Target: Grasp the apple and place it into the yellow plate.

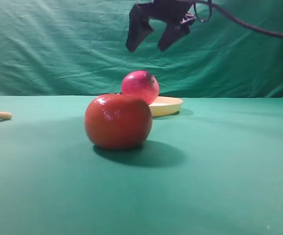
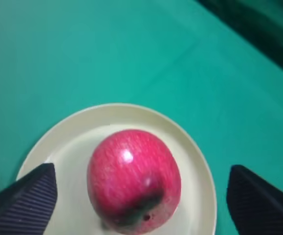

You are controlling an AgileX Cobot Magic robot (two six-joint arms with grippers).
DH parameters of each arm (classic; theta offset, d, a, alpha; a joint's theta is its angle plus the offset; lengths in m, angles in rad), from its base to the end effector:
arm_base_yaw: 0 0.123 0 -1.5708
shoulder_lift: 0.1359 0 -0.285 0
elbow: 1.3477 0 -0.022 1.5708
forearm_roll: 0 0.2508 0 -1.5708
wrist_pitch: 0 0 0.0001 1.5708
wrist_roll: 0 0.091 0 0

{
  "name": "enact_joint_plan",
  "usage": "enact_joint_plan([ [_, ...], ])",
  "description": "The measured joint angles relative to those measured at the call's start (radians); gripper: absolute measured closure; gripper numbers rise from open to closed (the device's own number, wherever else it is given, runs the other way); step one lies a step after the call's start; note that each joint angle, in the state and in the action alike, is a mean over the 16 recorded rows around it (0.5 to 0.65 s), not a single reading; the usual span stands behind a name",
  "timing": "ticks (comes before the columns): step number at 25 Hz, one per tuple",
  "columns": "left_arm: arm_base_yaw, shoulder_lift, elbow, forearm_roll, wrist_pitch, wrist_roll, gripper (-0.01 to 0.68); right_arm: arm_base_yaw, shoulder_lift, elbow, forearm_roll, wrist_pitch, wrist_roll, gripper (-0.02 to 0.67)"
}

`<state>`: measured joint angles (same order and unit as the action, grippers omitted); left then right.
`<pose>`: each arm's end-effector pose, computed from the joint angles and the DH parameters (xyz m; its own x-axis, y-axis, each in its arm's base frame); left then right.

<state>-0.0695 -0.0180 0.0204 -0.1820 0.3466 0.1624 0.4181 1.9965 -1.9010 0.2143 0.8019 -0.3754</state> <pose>0.0523 -0.0093 0.1765 -0.2542 0.0087 -0.9671 0.1264 0.9917 -0.0243 0.4197 0.2017 0.3196 -0.5268 -0.4755 -0.7045 -0.6323 0.7732 -0.0491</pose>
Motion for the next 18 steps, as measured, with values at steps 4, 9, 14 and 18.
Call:
enact_joint_plan([
  [4, 0.000, 0.000, 0.000, 0.000, 0.000, 0.000, 0.516, 0.000, -0.062, -0.001, -0.062, 0.095, 0.099, 0.567],
  [9, 0.000, 0.000, 0.000, 0.000, 0.000, 0.000, 0.516, 0.000, -0.132, -0.001, -0.125, 0.200, 0.208, 0.643],
  [14, 0.000, 0.000, 0.000, 0.000, 0.000, 0.000, 0.516, 0.000, -0.210, 0.008, -0.162, 0.272, 0.283, 0.649],
  [18, 0.000, 0.000, 0.000, 0.000, 0.000, 0.000, 0.516, 0.000, -0.291, 0.055, -0.172, 0.291, 0.309, 0.649],
])
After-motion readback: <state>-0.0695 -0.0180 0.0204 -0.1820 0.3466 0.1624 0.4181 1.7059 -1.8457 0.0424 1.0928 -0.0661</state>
